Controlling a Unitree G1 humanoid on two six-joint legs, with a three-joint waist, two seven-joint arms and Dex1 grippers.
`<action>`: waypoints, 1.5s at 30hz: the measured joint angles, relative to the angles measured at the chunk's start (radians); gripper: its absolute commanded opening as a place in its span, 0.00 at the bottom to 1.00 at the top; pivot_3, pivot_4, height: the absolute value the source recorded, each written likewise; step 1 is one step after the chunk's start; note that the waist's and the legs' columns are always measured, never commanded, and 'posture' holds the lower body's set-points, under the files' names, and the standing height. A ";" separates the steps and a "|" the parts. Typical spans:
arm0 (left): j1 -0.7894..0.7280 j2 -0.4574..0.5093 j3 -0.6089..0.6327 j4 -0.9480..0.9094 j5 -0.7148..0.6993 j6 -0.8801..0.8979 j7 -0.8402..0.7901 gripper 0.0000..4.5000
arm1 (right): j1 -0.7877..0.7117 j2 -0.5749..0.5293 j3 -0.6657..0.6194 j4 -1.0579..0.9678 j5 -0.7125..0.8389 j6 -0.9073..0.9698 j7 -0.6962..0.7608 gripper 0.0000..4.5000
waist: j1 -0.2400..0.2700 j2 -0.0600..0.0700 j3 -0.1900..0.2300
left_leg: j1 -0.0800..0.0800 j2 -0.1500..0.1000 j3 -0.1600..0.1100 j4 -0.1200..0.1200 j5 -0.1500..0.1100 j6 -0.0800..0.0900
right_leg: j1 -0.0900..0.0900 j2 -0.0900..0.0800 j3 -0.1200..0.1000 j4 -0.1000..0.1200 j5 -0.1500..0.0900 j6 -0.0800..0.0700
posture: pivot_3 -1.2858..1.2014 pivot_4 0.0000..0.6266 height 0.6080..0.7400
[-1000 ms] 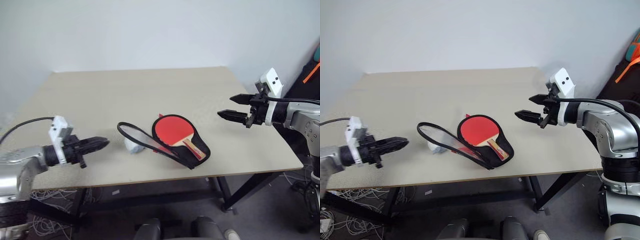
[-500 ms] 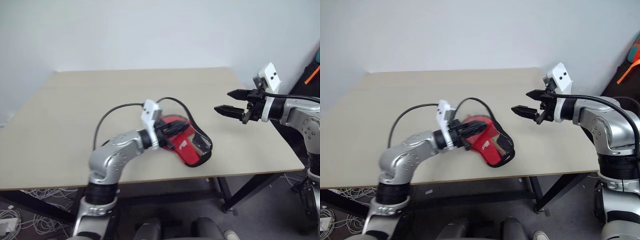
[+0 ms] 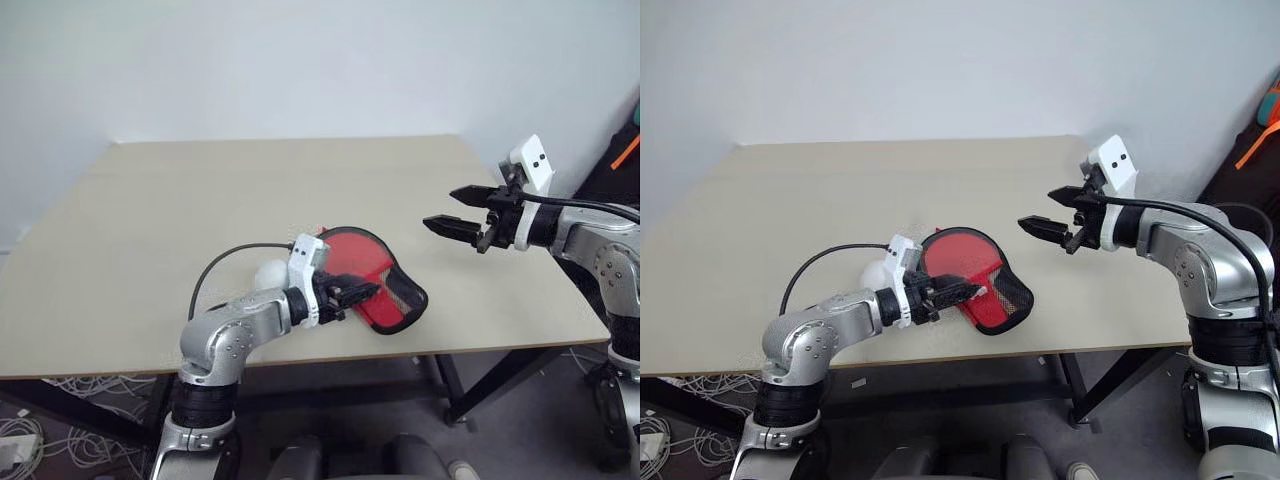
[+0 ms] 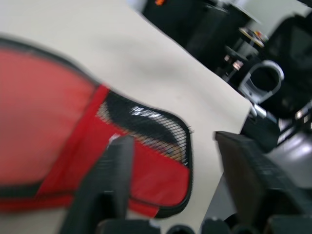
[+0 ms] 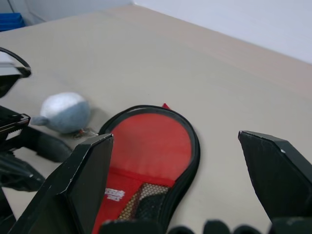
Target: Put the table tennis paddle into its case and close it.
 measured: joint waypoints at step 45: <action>-0.093 -0.346 0.256 0.317 -0.059 0.242 0.322 0.82 | 0.023 0.086 0.004 -0.078 0.056 0.069 -0.100 0.99 | 0.002 0.000 0.000 | 0.000 -0.001 -0.001 0.002 -0.001 -0.001 | 0.002 -0.001 -0.001 -0.001 0.000 0.000 | 0.52 0.00 0.99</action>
